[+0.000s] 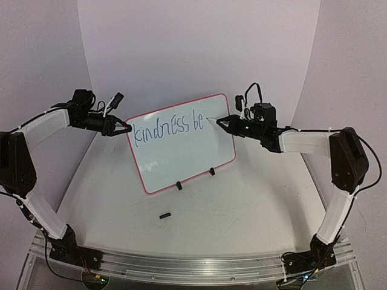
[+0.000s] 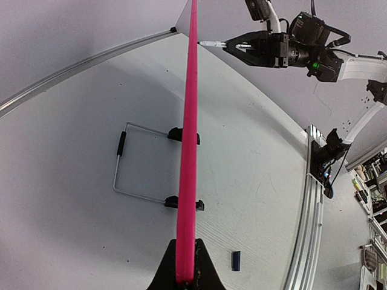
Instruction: Write a sentence on the whiteboard
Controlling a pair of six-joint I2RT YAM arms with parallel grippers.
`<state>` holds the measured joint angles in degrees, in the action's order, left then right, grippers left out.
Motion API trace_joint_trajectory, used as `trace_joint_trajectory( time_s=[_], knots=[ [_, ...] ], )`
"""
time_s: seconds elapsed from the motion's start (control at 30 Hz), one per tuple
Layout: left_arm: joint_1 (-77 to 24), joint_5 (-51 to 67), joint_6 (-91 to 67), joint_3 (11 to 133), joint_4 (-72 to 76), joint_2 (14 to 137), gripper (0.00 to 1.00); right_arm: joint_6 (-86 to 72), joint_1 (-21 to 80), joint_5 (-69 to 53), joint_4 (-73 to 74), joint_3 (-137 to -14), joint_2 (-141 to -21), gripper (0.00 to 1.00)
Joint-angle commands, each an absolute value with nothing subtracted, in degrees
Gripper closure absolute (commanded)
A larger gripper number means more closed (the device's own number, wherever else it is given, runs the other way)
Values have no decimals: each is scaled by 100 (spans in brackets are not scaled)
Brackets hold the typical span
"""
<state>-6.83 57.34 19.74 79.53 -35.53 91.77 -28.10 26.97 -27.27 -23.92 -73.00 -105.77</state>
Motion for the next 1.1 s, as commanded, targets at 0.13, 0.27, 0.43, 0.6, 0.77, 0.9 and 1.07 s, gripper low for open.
trace_joint_trajectory(
  time_s=[0.13,0.27,0.43,0.6,0.77,0.9,1.07],
  knots=[
    [-789,5497,2243,8051,-3734,9120,100,-2730,2657,-2832,-2587,-7757,-10735,100],
    [-789,5500,2241,8051,-3735,9123,100,-2698,2656,-3017,-2576,-7819,-10809,100],
    [-788,5488,2244,8051,-3736,9127,100,-2695,2655,-3199,-2471,-7744,-10897,100],
    [-786,5495,2244,8056,-3739,9136,100,-2676,2659,-3167,-2435,-7486,-10826,100],
    [-790,5497,2242,8057,-3740,9138,100,-2638,2655,-2918,-2435,-7259,-10635,100],
    [-788,5493,2243,8060,-3738,9135,100,-2637,2655,-2834,-2435,-7235,-10569,100],
    [-790,5499,2243,8053,-3737,9129,100,-2663,2656,-2632,-2468,-7281,-10501,100]
  ],
)
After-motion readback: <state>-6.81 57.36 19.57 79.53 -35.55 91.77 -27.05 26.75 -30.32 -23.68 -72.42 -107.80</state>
